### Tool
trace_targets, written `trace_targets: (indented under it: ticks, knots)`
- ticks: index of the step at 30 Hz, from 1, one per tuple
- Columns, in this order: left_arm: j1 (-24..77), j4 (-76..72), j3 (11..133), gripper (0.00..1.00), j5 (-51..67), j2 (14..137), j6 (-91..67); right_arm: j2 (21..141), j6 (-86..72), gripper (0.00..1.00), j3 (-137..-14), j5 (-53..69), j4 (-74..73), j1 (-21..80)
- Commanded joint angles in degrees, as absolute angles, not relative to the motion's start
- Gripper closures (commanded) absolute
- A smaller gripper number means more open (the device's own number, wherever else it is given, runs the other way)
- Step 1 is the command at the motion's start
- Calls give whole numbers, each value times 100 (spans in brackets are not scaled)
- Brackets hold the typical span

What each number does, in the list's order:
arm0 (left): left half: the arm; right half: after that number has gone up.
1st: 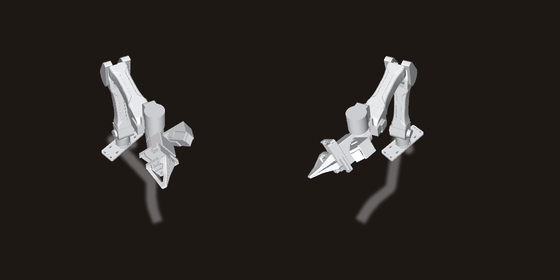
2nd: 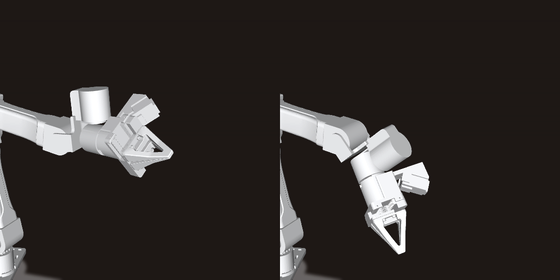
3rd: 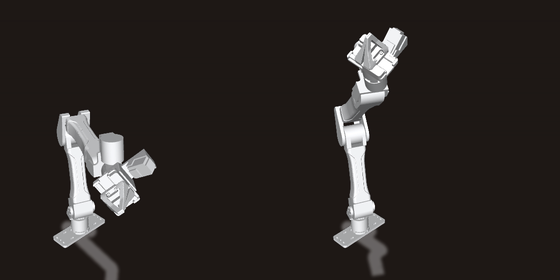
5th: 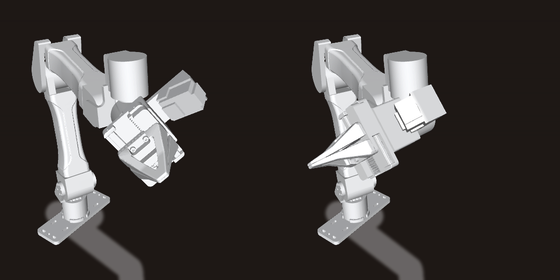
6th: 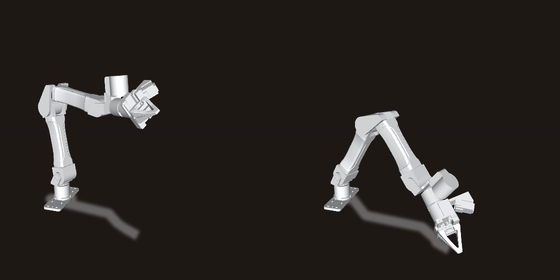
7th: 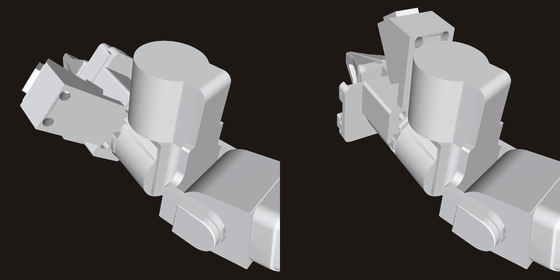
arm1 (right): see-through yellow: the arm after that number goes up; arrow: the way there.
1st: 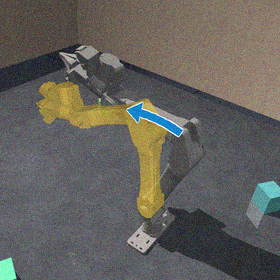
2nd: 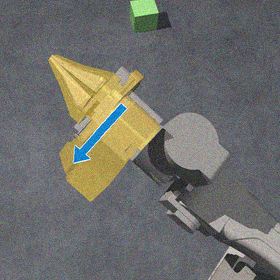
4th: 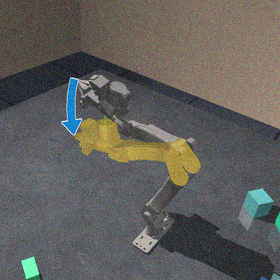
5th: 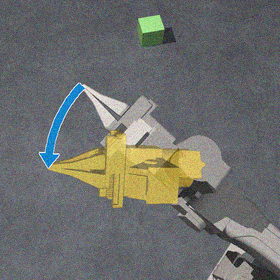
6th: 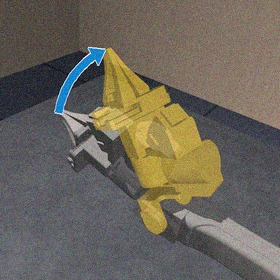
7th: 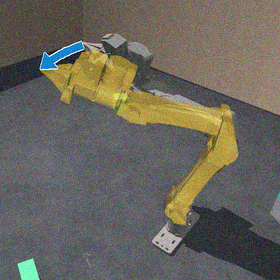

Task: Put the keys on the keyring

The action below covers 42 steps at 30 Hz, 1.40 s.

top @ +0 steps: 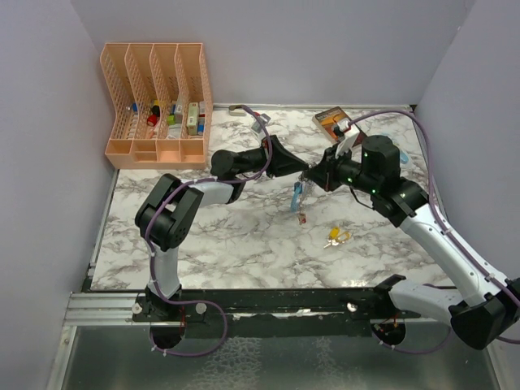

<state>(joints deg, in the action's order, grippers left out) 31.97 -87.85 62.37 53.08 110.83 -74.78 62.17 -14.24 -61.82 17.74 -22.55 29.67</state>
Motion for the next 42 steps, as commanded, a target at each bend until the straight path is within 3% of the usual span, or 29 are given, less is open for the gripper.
trace_targets:
  ticks: [1,4,8,11,31,42]
  knots:
    - [3252,-10239,6460,100,5115,11034,-7601,6220,-1254,99,-6374,1945,-2301,3050]
    - [3252,-10239,6468,100,5123,11017,-7620,6103,-1292,94,-6460,1702,-2480,3049]
    - [3256,-10238,6459,100,5156,11004,-7628,5764,-1419,69,-6517,1290,-2527,3046]
    - [3252,-10245,6456,100,5174,10989,-7620,5516,-1369,62,-6578,1089,-2533,3039]
    - [3346,-10266,6477,100,5212,10899,-7769,5444,-1120,63,-6214,1020,-2073,3028]
    - [3375,-10272,6488,100,5026,10936,-7834,4408,-3174,65,-4064,-379,592,3005]
